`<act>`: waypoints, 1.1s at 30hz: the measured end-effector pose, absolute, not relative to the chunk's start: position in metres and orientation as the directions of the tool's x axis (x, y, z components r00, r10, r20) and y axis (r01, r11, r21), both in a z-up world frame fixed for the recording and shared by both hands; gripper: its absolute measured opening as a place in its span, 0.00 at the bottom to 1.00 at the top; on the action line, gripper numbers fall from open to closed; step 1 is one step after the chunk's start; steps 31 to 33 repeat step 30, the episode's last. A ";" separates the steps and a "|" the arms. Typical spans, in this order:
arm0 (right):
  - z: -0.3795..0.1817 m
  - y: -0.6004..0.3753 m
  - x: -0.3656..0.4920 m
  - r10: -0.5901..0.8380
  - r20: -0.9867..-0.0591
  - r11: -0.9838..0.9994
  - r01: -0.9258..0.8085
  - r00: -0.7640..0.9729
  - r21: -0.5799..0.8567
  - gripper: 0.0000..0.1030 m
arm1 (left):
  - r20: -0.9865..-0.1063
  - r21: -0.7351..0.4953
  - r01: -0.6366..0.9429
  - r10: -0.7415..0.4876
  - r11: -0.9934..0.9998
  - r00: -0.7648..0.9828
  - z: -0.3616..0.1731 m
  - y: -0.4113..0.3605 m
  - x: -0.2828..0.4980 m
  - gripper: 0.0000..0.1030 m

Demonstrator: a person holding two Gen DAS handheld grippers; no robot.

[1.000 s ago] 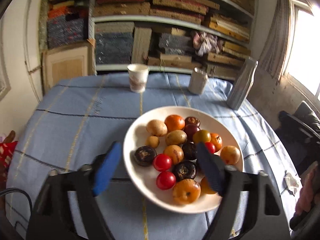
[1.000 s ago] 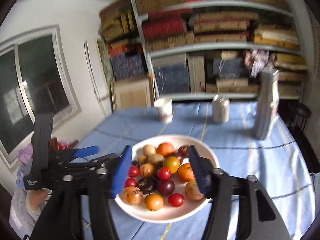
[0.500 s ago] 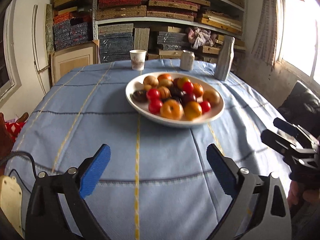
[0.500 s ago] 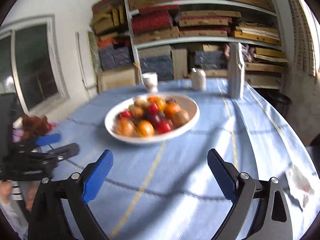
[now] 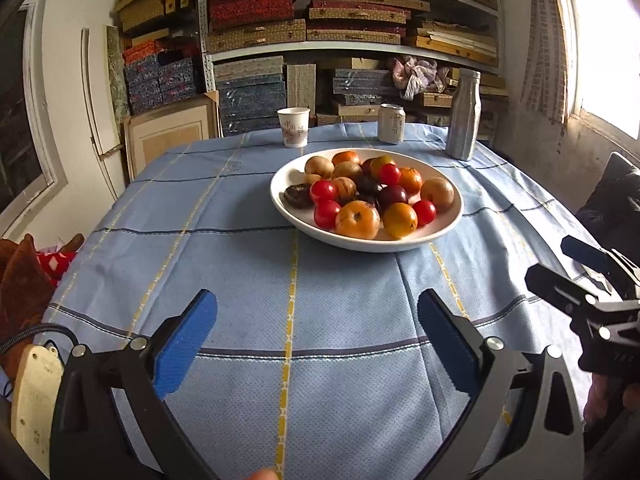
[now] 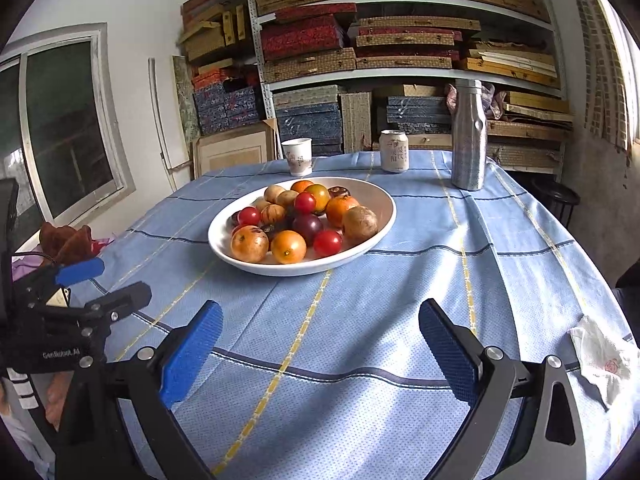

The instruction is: Organize fruits

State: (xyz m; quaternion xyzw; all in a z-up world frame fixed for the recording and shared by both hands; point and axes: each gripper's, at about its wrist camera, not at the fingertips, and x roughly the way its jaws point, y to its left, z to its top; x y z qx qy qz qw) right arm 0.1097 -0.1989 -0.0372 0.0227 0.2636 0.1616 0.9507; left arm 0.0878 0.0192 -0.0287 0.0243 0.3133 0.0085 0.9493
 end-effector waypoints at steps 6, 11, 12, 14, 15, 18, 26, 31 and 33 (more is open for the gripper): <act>-0.036 -0.198 0.108 0.329 -0.487 0.943 -0.305 0.809 0.130 0.96 | -0.594 -0.008 0.017 -0.019 1.000 0.805 -0.025 0.027 0.088 0.95; -0.036 -0.198 0.107 0.328 -0.486 0.944 -0.305 0.810 0.129 0.96 | -0.591 0.025 0.009 0.007 1.000 0.807 -0.026 0.023 0.087 0.95; -0.036 -0.198 0.108 0.329 -0.487 0.943 -0.306 0.809 0.129 0.96 | -0.588 0.032 0.008 0.012 0.999 0.809 -0.026 0.022 0.087 0.95; -0.036 -0.198 0.108 0.329 -0.487 0.943 -0.306 0.809 0.130 0.96 | -0.581 0.041 0.009 0.017 0.999 0.813 -0.026 0.021 0.085 0.95; -0.036 -0.198 0.108 0.329 -0.487 0.943 -0.305 0.809 0.130 0.96 | -0.581 0.044 0.012 0.016 0.999 0.814 -0.026 0.020 0.085 0.95; -0.036 -0.198 0.107 0.329 -0.486 0.943 -0.306 0.809 0.129 0.96 | -0.568 0.052 0.013 0.019 0.999 0.823 -0.026 0.019 0.082 0.95; -0.036 -0.198 0.108 0.329 -0.487 0.943 -0.305 0.809 0.129 0.96 | -0.556 0.063 0.031 0.009 0.998 0.831 -0.025 0.016 0.080 0.95; -0.036 -0.198 0.107 0.329 -0.487 0.943 -0.305 0.809 0.129 0.96 | -0.549 0.086 0.035 0.017 0.996 0.836 -0.026 0.011 0.079 0.95; -0.036 -0.198 0.107 0.329 -0.487 0.943 -0.305 0.809 0.129 0.96 | -0.549 0.086 0.035 0.017 0.996 0.836 -0.026 0.011 0.079 0.95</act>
